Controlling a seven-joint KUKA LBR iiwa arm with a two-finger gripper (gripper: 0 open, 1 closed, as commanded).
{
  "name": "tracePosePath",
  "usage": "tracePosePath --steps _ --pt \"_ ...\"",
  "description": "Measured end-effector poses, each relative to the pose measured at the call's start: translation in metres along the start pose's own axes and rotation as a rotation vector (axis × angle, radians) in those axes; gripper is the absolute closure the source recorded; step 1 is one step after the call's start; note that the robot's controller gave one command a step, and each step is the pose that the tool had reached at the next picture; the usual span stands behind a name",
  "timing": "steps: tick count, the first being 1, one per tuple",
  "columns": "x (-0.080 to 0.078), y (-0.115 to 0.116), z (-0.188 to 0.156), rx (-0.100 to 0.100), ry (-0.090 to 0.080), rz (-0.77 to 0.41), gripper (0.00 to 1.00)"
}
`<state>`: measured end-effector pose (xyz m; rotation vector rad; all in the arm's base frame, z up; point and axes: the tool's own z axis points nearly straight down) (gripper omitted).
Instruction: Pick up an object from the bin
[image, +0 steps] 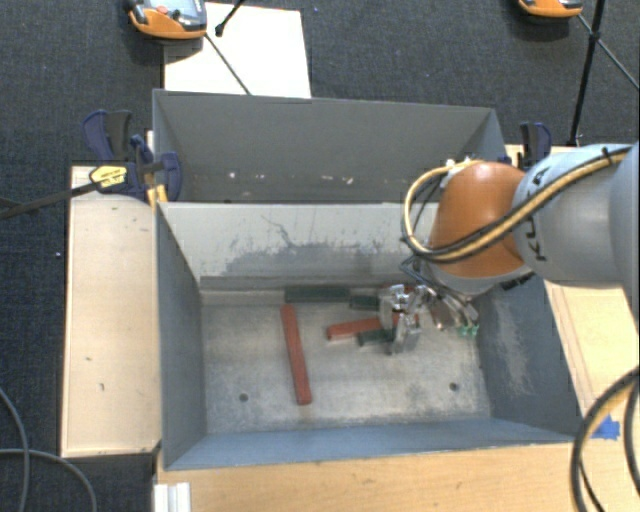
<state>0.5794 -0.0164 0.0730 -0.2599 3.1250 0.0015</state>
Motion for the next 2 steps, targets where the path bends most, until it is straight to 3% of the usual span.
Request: tracePosePath --steps 1,2 --pt "0.0000 0.0000 0.0000 0.000 0.000 0.000 1.00" --pt "-0.0012 0.0007 -0.0011 0.003 -0.004 -0.192 1.00"
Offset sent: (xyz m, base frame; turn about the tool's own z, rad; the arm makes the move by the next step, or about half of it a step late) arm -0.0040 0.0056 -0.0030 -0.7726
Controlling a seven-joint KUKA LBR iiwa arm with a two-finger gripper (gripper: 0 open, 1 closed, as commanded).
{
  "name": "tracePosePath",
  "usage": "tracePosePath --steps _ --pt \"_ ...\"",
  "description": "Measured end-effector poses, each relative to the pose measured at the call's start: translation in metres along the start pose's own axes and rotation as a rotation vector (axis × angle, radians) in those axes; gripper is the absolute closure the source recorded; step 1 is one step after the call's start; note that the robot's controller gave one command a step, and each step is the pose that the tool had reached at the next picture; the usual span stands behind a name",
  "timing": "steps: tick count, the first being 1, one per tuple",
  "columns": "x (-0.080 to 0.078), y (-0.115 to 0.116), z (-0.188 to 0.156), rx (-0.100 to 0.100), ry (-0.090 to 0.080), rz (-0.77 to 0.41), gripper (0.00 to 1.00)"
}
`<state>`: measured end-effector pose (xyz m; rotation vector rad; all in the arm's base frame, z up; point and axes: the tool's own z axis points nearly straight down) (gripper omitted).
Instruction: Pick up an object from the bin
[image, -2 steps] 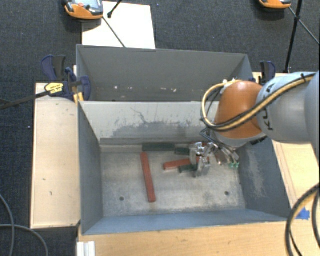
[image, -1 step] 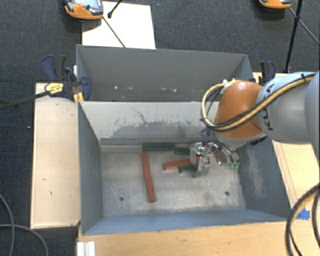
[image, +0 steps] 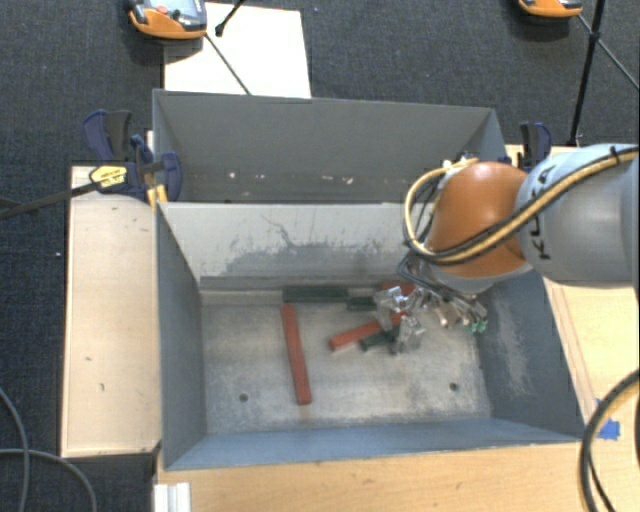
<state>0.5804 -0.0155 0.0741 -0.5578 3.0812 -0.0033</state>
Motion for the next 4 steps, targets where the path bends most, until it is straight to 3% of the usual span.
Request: tracePosePath --steps 1,2,3,4 --pt "0.003 0.049 -0.025 -0.005 0.010 -0.155 1.00" --pt "0.004 0.046 -0.034 -0.004 0.006 0.099 1.00" --pt "0.015 0.110 -0.075 -0.006 0.006 -0.257 0.00" --pt "0.016 0.109 -0.074 -0.006 0.008 -0.256 0.00"
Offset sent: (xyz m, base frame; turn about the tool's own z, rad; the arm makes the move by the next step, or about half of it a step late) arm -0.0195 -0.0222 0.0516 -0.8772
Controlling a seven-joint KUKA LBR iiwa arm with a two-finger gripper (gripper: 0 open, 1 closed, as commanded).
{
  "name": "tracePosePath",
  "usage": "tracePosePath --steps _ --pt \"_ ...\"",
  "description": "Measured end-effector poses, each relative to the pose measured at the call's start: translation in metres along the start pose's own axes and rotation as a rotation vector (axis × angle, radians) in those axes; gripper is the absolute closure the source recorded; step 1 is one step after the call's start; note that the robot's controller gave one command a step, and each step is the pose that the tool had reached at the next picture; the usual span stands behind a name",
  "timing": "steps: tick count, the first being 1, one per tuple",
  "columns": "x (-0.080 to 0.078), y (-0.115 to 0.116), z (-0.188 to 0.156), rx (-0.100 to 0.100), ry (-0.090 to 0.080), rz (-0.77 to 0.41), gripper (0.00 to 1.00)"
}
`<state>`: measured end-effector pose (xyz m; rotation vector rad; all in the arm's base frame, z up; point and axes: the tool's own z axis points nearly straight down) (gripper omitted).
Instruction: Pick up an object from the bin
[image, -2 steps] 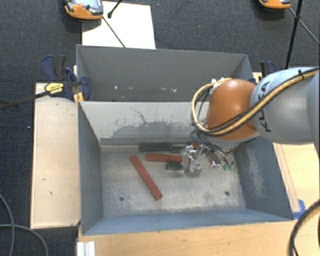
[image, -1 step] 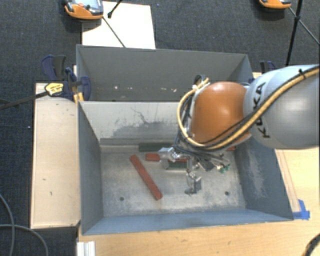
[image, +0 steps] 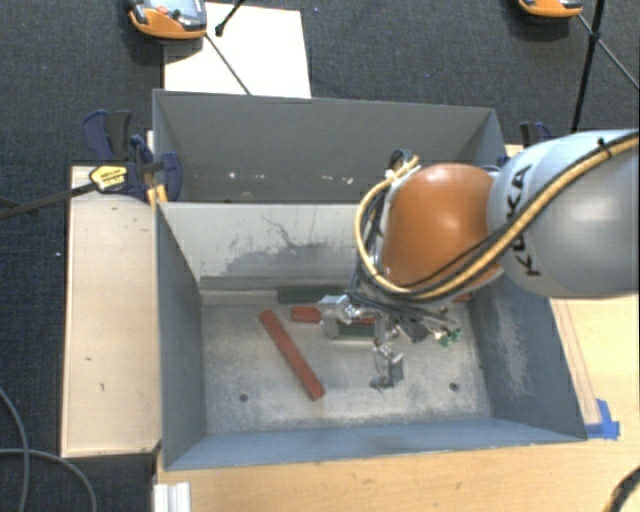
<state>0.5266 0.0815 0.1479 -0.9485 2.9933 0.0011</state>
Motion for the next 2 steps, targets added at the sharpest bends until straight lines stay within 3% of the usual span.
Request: tracePosePath --steps 1,2 --pt "-0.020 -0.023 -0.011 0.000 0.000 -0.079 0.00" --pt "-0.025 -0.039 0.017 0.004 -0.006 -0.064 0.00"
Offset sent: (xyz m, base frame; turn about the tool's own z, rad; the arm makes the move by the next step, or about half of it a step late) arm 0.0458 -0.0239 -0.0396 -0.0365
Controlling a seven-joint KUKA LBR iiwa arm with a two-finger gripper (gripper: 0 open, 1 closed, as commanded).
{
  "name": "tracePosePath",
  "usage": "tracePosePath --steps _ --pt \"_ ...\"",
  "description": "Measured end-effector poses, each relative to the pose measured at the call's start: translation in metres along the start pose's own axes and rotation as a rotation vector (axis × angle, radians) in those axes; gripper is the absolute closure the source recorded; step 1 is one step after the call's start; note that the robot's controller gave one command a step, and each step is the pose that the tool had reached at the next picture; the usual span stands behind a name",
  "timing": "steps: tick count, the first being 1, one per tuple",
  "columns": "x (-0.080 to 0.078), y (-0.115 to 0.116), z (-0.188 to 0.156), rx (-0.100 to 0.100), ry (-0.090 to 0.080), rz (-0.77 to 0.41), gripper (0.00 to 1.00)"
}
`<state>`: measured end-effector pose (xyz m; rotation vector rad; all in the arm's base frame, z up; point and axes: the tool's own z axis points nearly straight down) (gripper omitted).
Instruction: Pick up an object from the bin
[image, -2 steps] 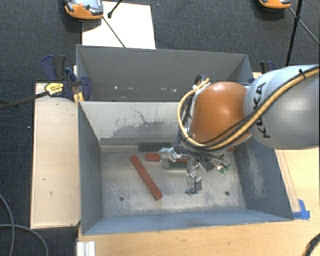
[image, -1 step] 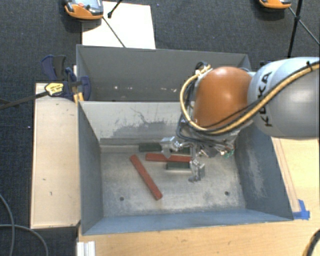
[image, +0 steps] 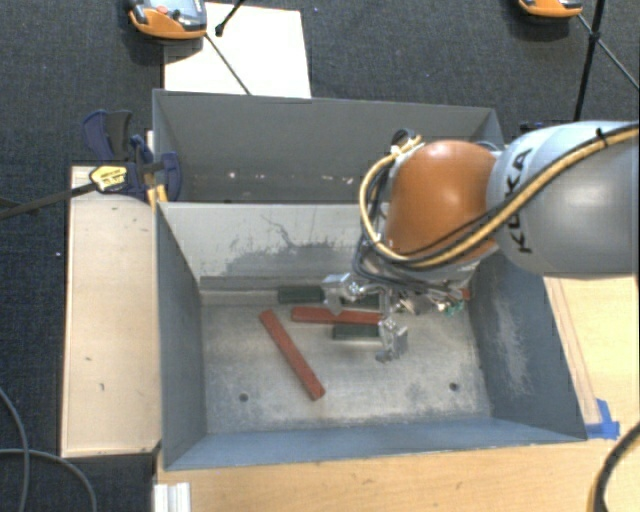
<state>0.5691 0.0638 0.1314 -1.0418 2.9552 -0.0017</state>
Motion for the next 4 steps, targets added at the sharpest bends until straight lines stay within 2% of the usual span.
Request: tracePosePath --steps 1,2,3,4 --pt "-0.021 0.014 0.057 -0.002 0.003 0.005 0.00" --pt "-0.009 -0.001 0.061 -0.005 0.005 0.030 0.00" --pt "-0.002 -0.022 0.037 -0.004 0.006 0.010 0.00" --pt "0.025 -0.061 0.046 -0.002 0.003 0.143 0.00"
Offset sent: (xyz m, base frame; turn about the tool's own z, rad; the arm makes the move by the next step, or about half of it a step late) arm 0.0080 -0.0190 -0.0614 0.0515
